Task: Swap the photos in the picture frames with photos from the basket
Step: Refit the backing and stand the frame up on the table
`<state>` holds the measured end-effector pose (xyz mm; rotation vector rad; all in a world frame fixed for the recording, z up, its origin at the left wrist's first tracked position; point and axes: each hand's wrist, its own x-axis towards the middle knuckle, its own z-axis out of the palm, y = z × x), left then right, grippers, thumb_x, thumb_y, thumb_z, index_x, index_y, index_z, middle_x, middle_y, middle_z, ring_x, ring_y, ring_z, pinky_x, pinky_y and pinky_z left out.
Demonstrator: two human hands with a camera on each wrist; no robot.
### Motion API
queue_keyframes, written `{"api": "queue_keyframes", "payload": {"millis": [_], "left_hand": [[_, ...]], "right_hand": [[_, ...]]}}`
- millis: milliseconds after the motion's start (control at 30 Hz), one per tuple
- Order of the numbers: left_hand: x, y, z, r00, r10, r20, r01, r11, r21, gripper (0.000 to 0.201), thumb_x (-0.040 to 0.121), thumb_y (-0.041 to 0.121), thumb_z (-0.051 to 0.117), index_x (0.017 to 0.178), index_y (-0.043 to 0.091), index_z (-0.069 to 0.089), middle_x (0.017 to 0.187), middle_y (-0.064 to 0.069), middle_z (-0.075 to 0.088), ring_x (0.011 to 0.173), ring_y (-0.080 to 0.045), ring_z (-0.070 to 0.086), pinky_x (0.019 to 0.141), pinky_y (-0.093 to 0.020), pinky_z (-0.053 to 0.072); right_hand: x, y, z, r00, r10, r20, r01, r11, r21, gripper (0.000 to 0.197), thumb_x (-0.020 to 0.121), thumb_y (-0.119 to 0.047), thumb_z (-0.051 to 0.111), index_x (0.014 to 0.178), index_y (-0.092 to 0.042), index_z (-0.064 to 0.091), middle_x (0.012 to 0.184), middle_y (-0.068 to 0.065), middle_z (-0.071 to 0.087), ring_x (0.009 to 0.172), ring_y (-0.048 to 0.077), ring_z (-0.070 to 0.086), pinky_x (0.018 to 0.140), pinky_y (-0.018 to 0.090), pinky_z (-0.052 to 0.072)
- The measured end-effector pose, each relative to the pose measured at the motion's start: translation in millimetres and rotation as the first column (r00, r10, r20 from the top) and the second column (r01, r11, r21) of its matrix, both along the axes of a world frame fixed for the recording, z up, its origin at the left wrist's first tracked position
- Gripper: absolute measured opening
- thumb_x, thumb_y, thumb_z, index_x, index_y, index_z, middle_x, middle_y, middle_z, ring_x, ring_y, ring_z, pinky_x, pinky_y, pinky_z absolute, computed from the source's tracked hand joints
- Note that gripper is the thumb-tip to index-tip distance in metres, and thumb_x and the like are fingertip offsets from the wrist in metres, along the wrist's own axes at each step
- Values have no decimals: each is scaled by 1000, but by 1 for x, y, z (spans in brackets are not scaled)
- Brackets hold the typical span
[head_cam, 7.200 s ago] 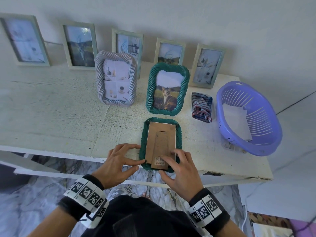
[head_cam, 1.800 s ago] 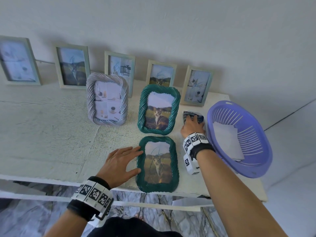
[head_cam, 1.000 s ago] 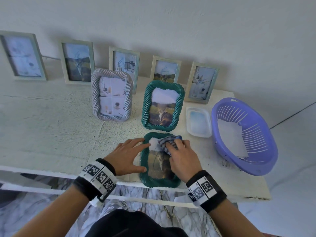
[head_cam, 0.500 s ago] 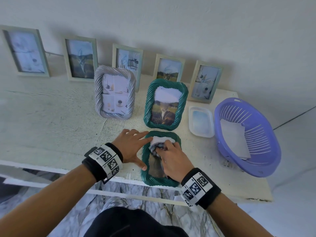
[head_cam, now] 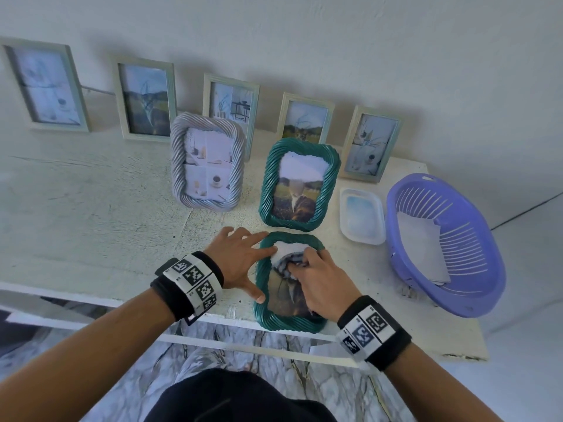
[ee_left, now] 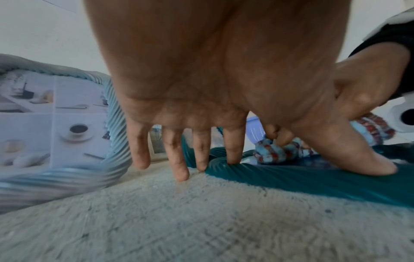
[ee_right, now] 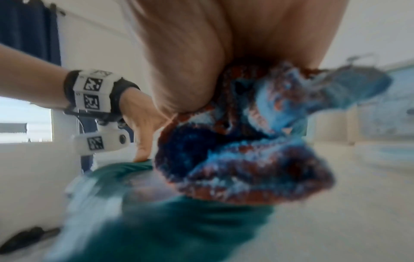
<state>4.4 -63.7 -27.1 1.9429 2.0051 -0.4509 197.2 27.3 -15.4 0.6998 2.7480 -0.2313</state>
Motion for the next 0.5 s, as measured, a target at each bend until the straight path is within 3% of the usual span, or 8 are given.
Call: {"api": "queue_keyframes", "payload": {"millis": [100, 200, 367, 500], "left_hand": [[1, 2, 2, 1000, 5, 4, -5, 1000, -3, 109, 62, 90, 52, 152, 39, 15, 163, 3, 8, 143, -28, 23, 115, -51, 17], [1, 1, 2, 999, 22, 26, -22, 1000, -5, 110, 62, 88, 54, 152, 39, 15, 163, 3, 8, 143, -29, 22, 115, -51, 17], [1, -1, 2, 998, 31, 46, -31, 1000, -5, 109, 63, 86, 57, 152, 39, 15, 163, 4, 7, 144, -27, 19, 116, -51, 16], [1, 0, 3, 998, 33, 55, -32, 999, -11, 109, 63, 86, 57, 152, 39, 15, 163, 3, 7, 144, -29, 19, 116, -51, 16]], "right_hand": [[-4, 19, 3, 999, -52, 11, 51, 996, 67, 35, 89, -11, 50, 123, -18, 59, 127, 9, 35, 111, 32, 36, 86, 38, 50], [-15, 14, 5, 996, -89, 4, 88, 993, 81, 36, 88, -11, 53, 124, -14, 57, 129, 10, 34, 115, 32, 35, 85, 37, 50], [8, -7, 5, 998, 44, 48, -44, 999, 6, 45, 91, -16, 50, 135, -23, 48, 132, 9, 32, 116, 30, 35, 89, 37, 52], [5, 13, 6, 996, -67, 57, 60, 992, 111, 39, 88, -12, 51, 126, -18, 56, 129, 9, 34, 112, 30, 37, 80, 34, 51]]}}
